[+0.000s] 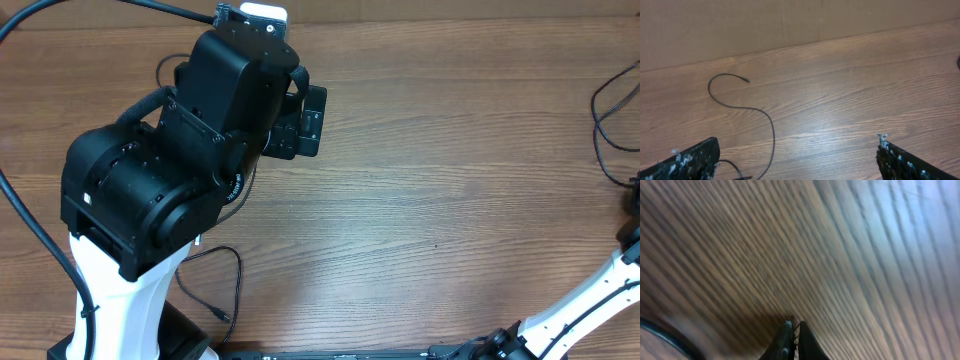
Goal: Untangle cables
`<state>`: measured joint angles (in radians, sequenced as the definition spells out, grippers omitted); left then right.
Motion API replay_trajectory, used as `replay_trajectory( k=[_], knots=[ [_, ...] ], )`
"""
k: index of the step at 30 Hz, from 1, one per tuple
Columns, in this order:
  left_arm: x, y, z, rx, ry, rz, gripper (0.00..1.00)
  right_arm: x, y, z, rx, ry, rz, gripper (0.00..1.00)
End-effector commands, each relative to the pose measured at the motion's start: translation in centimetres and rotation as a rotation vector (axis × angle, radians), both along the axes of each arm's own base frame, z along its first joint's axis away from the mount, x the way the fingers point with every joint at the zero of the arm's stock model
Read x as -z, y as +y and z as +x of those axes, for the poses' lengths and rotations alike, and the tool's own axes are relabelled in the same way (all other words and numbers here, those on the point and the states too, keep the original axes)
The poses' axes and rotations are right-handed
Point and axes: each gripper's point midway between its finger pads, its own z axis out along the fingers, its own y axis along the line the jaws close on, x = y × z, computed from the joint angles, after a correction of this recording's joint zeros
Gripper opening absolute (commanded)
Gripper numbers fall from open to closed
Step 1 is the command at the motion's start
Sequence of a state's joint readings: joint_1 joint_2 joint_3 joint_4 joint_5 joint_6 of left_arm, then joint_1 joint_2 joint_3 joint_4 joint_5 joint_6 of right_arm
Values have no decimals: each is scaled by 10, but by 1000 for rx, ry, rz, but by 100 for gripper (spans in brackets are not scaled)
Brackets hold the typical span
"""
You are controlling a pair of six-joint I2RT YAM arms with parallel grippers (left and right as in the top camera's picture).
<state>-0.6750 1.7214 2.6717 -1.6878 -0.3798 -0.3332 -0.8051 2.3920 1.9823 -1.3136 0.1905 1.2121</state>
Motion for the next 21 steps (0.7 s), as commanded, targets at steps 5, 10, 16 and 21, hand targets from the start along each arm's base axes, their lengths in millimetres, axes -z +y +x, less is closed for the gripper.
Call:
replay_trajectory(
  k=[5, 10, 16, 21],
  knots=[
    [0, -1, -2, 18, -4, 16, 100, 2, -20, 52, -291, -118, -117, 4],
    [0, -3, -3, 28, 2, 9, 100, -3, -24, 95, -399, -199, -218, 4],
    [0, -4, -3, 28, 4, 4, 100, -12, -26, 144, -511, -295, -339, 4],
    [1, -6, -4, 40, 10, -4, 100, -15, -27, 159, -590, -315, -381, 4]
  ],
)
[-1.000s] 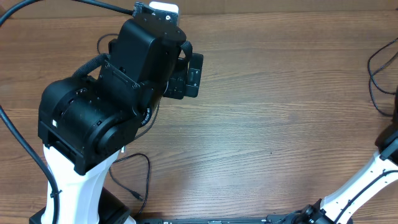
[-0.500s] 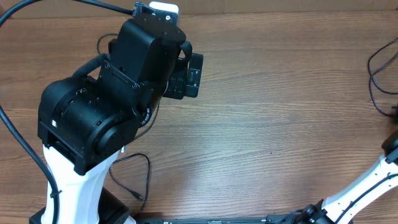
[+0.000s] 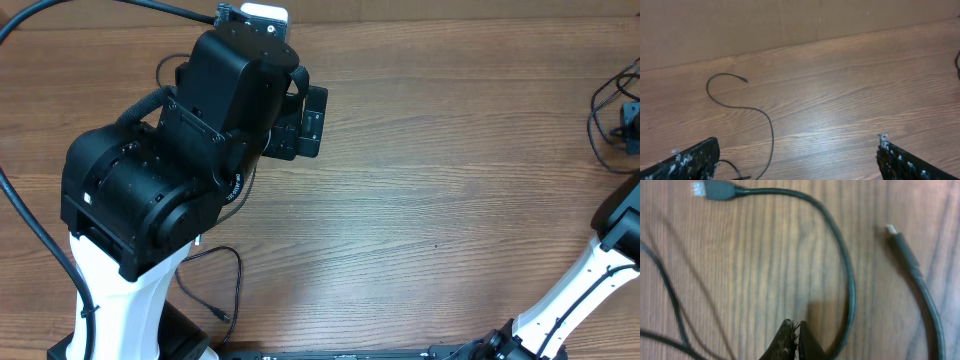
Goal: Untangle cables
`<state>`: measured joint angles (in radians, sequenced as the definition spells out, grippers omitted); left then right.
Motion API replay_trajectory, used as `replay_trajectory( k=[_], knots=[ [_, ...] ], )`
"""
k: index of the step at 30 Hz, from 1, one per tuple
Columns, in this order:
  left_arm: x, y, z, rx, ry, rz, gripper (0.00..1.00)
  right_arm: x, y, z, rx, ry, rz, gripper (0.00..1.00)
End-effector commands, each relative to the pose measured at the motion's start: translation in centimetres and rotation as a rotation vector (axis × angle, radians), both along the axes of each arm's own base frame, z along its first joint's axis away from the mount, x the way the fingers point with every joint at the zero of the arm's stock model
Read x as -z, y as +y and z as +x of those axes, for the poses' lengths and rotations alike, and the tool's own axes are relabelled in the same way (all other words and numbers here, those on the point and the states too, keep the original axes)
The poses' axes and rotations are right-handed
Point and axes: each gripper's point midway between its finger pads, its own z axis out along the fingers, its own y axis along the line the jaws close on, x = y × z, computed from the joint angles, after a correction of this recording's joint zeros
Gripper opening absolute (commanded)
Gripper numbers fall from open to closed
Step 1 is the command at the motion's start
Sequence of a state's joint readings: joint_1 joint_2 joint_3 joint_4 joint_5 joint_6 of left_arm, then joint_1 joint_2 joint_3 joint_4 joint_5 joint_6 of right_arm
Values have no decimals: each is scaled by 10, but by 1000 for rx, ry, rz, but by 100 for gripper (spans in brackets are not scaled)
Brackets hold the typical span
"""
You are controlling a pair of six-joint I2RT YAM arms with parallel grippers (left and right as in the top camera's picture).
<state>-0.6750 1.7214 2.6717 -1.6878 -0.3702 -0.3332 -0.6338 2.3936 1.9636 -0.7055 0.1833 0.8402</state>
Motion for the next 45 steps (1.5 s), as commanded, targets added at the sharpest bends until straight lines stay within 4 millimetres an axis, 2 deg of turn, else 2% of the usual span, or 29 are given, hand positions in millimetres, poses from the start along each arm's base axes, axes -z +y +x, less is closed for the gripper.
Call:
replay_trajectory(
  k=[1, 8, 12, 18, 22, 26, 28, 29, 32, 34, 41, 45],
  knots=[
    [1, -5, -3, 32, 6, 1, 100, 10, 3, -12, -46, 71, 6, 4],
    [1, -5, -3, 32, 6, 2, 100, -1, 32, -64, 194, 173, 174, 4],
    [1, -5, -3, 40, 4, 11, 100, 2, 47, -89, 352, 224, 247, 4],
    [1, -5, -3, 49, 2, 22, 100, -3, 51, -89, 347, 220, 266, 4],
    [1, -5, -3, 49, 2, 22, 100, -41, 52, -81, 334, 149, 266, 4],
    [1, -5, -3, 49, 2, 22, 100, -84, 53, -84, 331, 89, 226, 4],
    [1, -5, -3, 49, 2, 22, 100, -91, 49, -89, 342, 98, 193, 4],
    [1, -5, -3, 49, 2, 22, 100, -90, 50, -95, 355, 122, 187, 4],
    [1, -5, -3, 49, 2, 22, 100, -71, 63, -123, 500, 202, 238, 4],
    [1, -5, -3, 49, 2, 22, 100, -57, 69, -131, 547, 222, 263, 4],
    [1, -5, -3, 52, 2, 25, 100, -8, 81, -143, 566, 258, 292, 4],
    [1, -5, -3, 54, 3, 23, 100, 3, 79, -143, 565, 248, 276, 4]
  ],
)
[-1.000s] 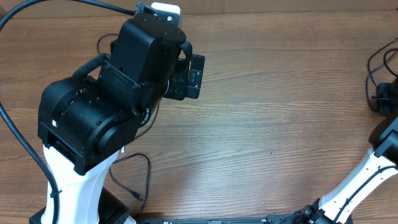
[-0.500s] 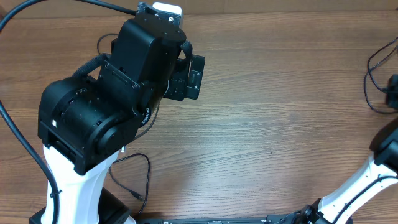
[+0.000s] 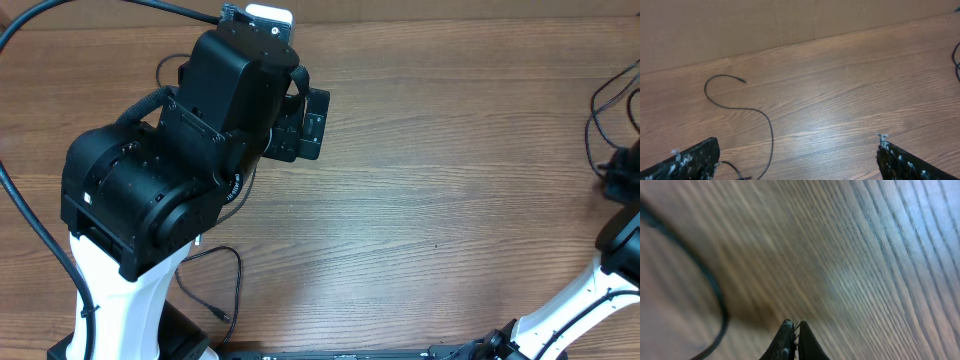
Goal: Untangle cables
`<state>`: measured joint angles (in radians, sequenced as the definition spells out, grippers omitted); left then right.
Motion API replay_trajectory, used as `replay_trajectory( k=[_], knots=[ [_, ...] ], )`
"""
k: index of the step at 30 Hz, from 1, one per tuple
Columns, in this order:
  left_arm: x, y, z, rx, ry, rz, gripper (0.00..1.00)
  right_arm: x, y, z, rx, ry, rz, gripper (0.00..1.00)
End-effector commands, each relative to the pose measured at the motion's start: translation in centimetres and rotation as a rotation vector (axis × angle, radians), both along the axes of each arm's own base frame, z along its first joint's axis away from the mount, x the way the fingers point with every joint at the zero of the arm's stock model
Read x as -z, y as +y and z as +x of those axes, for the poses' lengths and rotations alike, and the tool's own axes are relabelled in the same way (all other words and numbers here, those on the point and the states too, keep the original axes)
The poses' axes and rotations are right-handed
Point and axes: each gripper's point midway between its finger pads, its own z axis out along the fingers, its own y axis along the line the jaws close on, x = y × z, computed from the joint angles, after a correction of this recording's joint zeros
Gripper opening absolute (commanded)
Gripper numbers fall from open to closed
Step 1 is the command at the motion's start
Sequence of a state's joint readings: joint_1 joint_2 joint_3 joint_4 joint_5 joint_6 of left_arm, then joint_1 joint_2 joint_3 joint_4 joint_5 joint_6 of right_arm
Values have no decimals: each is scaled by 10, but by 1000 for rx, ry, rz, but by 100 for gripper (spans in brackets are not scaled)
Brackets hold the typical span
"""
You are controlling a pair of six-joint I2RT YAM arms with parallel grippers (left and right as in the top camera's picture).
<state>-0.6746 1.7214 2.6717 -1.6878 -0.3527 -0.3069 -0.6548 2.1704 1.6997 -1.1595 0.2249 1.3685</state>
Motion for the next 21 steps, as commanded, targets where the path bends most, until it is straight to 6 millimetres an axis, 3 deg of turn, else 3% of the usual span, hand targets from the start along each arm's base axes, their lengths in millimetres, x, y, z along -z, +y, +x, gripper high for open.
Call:
replay_trajectory(
  k=[1, 8, 16, 21],
  knots=[
    [0, -3, -3, 26, 0, 11, 100, 4, -8, 0, 23, -4, -43, 4],
    [0, -4, -3, 32, 1, 11, 100, 5, -23, 3, 24, -10, -123, 4],
    [0, -3, -3, 30, 0, 13, 100, 33, -12, -10, 55, 6, -106, 4],
    [0, -4, -3, 33, 2, 10, 100, 53, -14, -7, 48, -36, -137, 4]
  ],
)
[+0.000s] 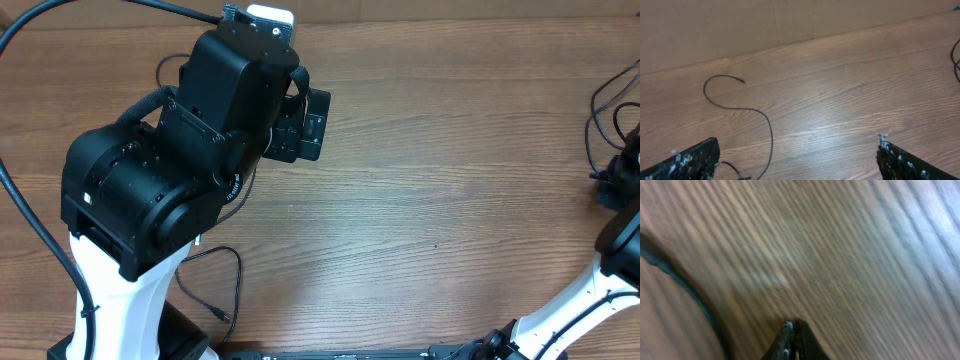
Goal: Untangle cables
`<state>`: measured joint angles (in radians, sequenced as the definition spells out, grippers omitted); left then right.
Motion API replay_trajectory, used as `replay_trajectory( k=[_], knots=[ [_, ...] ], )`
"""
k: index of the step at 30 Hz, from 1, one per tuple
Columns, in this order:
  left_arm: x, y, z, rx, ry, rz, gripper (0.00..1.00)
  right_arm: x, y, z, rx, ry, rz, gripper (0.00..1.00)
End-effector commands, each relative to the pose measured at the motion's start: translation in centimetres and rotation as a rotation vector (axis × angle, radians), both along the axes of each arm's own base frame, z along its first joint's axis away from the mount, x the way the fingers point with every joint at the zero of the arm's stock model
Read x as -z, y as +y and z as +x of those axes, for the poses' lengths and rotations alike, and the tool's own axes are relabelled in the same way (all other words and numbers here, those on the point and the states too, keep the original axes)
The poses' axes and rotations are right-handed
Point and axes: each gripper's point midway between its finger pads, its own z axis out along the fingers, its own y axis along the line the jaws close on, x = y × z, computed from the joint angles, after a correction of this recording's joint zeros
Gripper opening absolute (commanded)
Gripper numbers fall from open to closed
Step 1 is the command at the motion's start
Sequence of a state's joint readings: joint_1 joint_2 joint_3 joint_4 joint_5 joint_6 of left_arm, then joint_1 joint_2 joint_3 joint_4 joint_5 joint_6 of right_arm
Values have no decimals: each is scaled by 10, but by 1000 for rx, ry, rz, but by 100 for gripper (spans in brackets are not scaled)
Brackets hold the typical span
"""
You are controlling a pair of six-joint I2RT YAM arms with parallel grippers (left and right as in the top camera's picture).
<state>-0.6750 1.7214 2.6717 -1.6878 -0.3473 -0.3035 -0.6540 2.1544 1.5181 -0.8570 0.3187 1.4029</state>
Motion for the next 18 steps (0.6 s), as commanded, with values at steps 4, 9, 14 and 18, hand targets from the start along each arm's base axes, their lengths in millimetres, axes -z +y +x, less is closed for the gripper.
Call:
replay_trajectory(
  k=[4, 9, 14, 18],
  knots=[
    [1, -6, -4, 40, 8, 1, 100, 40, 1, -2, -25, -43, -32, 4],
    [1, -6, -4, 40, 8, 1, 99, 53, -6, 12, -59, -104, -66, 4],
    [1, -6, -4, 40, 8, 1, 99, 69, -12, 34, -151, -161, -84, 4],
    [1, -6, -4, 40, 8, 0, 99, 77, -14, 47, -180, -196, -101, 4]
  ],
)
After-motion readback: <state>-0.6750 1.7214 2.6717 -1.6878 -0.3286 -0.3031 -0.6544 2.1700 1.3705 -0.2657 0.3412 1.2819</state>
